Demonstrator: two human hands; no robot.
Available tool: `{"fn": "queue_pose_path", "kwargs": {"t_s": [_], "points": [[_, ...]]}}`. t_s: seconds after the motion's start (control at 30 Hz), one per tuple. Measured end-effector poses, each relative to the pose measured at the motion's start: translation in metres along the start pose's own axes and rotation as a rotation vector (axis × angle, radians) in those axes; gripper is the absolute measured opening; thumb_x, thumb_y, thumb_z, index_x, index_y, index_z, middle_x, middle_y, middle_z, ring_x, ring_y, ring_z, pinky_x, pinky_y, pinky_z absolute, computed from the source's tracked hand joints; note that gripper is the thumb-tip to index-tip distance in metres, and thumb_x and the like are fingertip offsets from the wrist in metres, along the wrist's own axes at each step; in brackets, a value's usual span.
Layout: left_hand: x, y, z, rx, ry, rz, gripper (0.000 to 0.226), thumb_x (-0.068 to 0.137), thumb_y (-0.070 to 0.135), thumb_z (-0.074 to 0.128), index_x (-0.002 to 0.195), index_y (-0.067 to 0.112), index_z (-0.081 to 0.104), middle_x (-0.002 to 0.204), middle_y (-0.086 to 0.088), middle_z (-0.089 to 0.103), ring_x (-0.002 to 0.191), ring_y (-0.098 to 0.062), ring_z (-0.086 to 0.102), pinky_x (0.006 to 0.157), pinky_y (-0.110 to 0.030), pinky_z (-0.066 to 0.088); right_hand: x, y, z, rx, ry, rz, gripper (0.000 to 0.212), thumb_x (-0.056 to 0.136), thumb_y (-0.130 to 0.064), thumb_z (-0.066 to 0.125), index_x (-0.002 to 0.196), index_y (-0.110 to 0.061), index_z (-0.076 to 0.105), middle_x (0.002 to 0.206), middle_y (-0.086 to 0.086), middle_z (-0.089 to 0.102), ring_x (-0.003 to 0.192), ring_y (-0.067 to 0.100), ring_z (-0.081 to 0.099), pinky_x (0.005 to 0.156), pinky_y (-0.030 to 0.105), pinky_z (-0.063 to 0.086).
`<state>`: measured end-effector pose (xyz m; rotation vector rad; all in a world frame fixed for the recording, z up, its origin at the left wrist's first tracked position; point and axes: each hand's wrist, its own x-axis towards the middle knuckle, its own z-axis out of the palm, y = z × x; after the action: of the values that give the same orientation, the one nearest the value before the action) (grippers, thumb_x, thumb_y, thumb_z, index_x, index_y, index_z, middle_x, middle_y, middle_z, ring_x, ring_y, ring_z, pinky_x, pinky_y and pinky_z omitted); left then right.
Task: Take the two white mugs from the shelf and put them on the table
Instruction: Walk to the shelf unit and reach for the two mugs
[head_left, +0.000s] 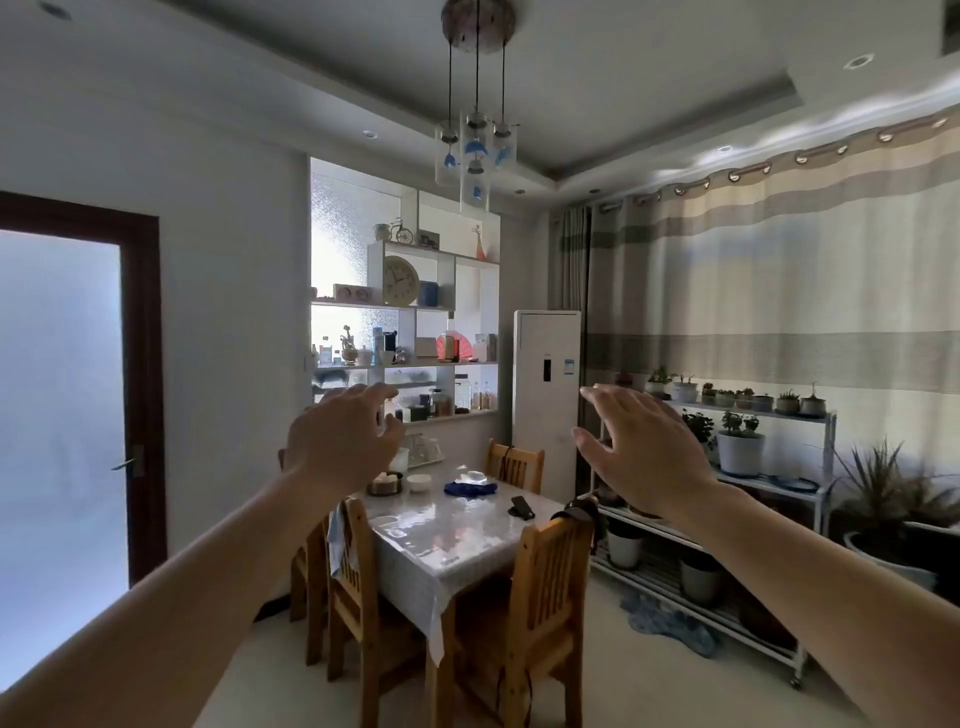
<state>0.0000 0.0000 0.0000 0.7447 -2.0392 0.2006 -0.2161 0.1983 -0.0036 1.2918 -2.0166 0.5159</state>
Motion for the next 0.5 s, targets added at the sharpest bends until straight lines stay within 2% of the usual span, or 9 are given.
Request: {"fn": "queue_pose_path", "kwargs": {"t_s": [0.23,0.5], "points": [[0.033,-0.001,0.059,0.014,-0.011,0.035,0.039,0.084,0.033,0.050,0.121,0.022,0.053,0.120,-0.003,0.063,0.105,-0.025,0.058,0.082,-0.043,0.049,0.031,0.035,0.038,-0.024,0.048,-0.023,0.056,0.093,-0.046,0.045,0.139,-0.017,0.037,0.142,0.004,0.048,0.131,0.021,0.040,0.111,0.038,0.025],[0.105,-0.012,0.148,0.024,0.036,0.085,0.038,0.084,0.033,0.050,0.120,0.022,0.054,0.120,-0.001,0.064,0.103,-0.023,0.060,0.081,-0.040,0.049,0.103,0.084,0.108,-0.048,0.051,0.007,0.058,0.092,-0.046,0.046,0.140,-0.015,0.035,0.141,0.004,0.049,0.131,0.022,0.041,0.113,0.042,0.024]]}}
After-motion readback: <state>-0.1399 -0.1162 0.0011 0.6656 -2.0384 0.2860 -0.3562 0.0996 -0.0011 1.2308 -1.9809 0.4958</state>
